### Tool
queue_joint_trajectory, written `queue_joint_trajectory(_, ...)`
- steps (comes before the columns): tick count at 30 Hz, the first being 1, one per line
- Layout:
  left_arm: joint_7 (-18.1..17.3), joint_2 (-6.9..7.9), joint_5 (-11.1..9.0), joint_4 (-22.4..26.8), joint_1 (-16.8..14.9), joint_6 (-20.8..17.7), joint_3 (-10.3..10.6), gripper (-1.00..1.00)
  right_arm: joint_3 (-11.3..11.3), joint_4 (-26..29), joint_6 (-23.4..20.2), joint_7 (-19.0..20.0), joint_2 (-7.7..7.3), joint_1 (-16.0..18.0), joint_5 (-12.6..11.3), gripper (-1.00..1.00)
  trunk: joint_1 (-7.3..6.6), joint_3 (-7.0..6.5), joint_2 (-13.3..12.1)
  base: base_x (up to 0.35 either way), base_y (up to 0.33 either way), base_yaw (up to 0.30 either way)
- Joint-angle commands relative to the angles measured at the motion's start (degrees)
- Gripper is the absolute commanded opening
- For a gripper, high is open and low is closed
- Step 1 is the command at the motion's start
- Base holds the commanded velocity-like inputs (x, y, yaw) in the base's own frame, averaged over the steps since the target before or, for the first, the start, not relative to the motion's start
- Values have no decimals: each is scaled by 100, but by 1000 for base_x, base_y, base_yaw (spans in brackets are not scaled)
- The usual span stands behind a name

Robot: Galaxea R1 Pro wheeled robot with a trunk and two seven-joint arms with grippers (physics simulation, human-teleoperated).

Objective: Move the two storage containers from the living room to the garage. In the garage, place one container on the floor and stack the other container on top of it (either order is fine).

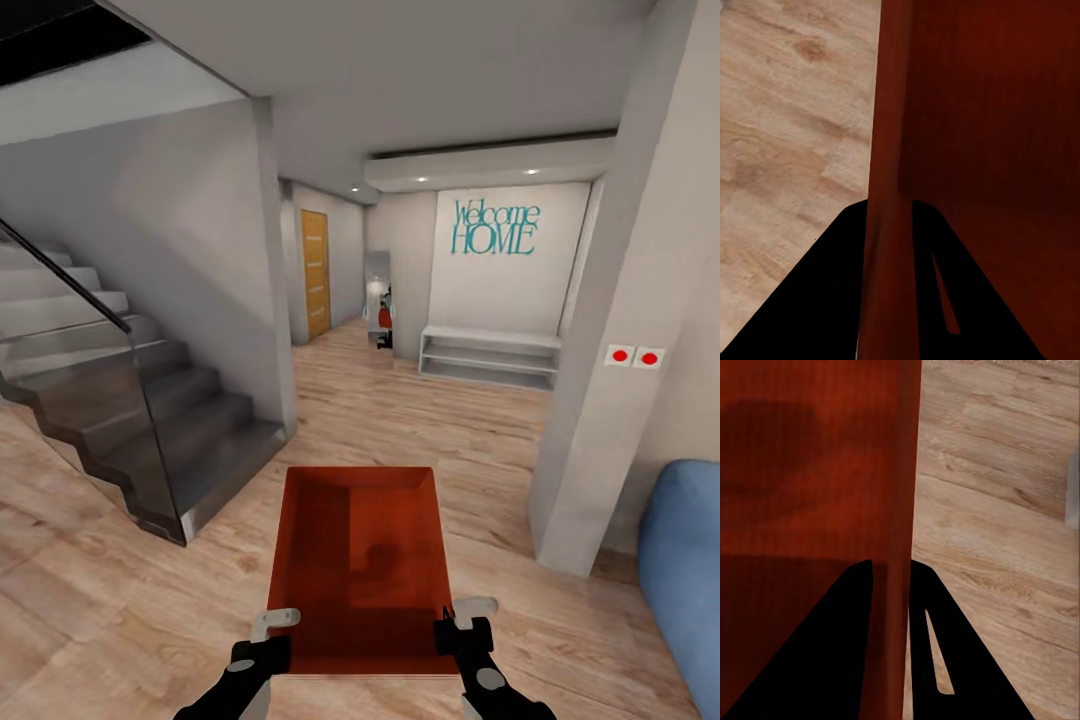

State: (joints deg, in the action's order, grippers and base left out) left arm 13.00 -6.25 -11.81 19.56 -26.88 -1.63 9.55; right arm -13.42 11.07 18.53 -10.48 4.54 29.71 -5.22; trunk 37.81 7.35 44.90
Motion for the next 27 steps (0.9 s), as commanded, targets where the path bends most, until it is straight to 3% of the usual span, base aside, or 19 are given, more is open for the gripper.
queue_joint_trajectory(1, 98, 35, -59, -5, -1, -21, -76, -100, 103, 9, 370, -306, -13, 8, -49, -100, 4, 9, 7, 321, 0, 0)
queue_joint_trajectory(27, 80, 36, -59, -23, -3, -22, -76, -100, 112, -8, 379, -292, -14, 8, -51, -100, 4, 9, 7, 321, 0, 0)
